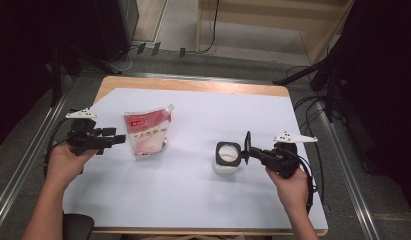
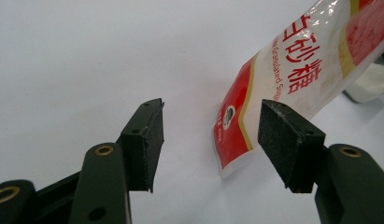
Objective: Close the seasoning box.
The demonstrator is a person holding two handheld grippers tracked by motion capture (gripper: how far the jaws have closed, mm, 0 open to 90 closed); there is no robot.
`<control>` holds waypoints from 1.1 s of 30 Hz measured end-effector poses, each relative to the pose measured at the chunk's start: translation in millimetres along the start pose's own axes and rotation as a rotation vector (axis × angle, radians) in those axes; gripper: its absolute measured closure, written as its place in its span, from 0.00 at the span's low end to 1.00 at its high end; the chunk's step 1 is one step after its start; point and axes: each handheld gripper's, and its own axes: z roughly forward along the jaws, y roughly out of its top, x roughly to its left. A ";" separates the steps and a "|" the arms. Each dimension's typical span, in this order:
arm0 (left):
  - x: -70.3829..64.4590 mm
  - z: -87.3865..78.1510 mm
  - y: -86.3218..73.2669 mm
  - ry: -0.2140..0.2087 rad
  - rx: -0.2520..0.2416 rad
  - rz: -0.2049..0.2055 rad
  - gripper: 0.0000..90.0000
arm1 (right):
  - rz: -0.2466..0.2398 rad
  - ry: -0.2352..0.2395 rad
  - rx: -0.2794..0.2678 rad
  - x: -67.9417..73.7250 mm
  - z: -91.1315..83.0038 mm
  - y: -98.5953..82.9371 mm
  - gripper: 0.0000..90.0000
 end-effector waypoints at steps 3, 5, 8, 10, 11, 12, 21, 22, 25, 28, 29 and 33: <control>-0.5 0.1 -0.2 0.000 0.002 0.001 0.46 | -0.011 0.003 0.004 2.7 2.8 0.1 0.99; -0.1 -0.2 -0.3 -0.001 0.007 0.005 0.46 | -0.016 0.001 0.018 3.7 4.2 0.3 0.99; 0.2 0.6 -0.7 -0.004 0.006 0.001 0.46 | -0.014 0.003 0.014 5.6 6.2 0.1 0.99; 0.8 0.9 -0.7 -0.006 0.005 0.001 0.46 | -0.018 -0.001 0.014 7.2 7.2 0.2 0.99; 0.8 1.0 -0.6 -0.008 0.006 0.000 0.46 | -0.020 -0.001 0.014 7.6 7.8 0.3 0.99; 0.5 1.0 -0.7 -0.007 0.007 0.000 0.46 | -0.016 -0.001 0.015 8.1 8.1 0.3 0.99; 0.0 2.8 -1.1 -0.011 0.017 0.004 0.46 | -0.026 0.010 0.023 11.0 12.9 0.2 0.99; 0.0 2.8 -1.2 -0.010 0.017 0.003 0.46 | -0.027 0.011 0.027 11.3 13.9 0.0 0.99; 0.2 2.9 -1.5 -0.011 0.016 -0.001 0.46 | -0.031 0.015 0.032 12.5 15.8 -0.4 0.99; 0.3 3.1 -1.7 -0.009 0.017 -0.001 0.46 | -0.041 0.015 0.041 14.1 18.4 -0.7 0.99; 0.3 3.1 -1.7 -0.008 0.019 0.000 0.46 | -0.040 0.014 0.047 14.8 19.4 -1.0 0.99; 0.6 3.2 -1.8 -0.009 0.025 0.002 0.46 | -0.051 0.017 0.049 16.1 21.5 -1.5 0.99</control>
